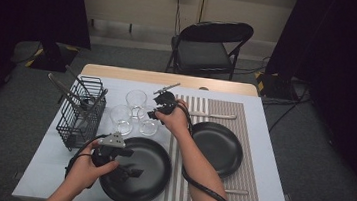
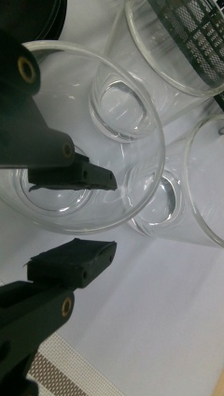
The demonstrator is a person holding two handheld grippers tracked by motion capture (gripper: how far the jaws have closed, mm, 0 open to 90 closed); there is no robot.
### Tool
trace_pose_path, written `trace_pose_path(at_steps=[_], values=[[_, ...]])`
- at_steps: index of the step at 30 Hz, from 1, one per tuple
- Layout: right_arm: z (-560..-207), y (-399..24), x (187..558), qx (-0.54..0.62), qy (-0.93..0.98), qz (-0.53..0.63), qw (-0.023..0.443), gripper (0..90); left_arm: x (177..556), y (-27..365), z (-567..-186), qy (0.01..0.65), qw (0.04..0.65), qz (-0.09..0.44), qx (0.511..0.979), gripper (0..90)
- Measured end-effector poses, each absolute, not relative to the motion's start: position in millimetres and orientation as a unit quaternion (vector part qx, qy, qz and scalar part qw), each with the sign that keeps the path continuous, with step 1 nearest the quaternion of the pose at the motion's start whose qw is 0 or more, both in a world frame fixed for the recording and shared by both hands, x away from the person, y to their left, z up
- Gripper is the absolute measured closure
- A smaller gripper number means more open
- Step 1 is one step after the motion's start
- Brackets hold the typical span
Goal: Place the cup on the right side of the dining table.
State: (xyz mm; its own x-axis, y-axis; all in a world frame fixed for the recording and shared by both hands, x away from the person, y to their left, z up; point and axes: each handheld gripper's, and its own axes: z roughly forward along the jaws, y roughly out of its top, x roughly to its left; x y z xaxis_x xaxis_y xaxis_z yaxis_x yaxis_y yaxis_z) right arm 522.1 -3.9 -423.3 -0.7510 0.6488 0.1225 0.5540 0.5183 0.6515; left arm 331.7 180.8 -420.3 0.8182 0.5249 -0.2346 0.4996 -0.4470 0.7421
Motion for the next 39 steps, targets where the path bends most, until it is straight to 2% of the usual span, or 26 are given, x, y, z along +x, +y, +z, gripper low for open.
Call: trace_pose_path(at_steps=[5,16,20,39], values=[[-427,-2,522,0.341,0.872,0.346,0.065,72.3,331,181,-420,0.302,0.430,0.016,0.851,17.8],[-423,0,519,0.335,0.884,0.314,0.086,78.9,331,181,-421,0.301,0.428,0.018,0.852,18.2],[-420,-10,517,0.348,0.881,0.309,0.079,82.4,330,181,-421,0.299,0.425,0.020,0.854,18.3],[-418,-35,512,0.381,0.852,0.353,0.069,85.0,332,181,-421,0.302,0.425,0.022,0.853,18.4]])
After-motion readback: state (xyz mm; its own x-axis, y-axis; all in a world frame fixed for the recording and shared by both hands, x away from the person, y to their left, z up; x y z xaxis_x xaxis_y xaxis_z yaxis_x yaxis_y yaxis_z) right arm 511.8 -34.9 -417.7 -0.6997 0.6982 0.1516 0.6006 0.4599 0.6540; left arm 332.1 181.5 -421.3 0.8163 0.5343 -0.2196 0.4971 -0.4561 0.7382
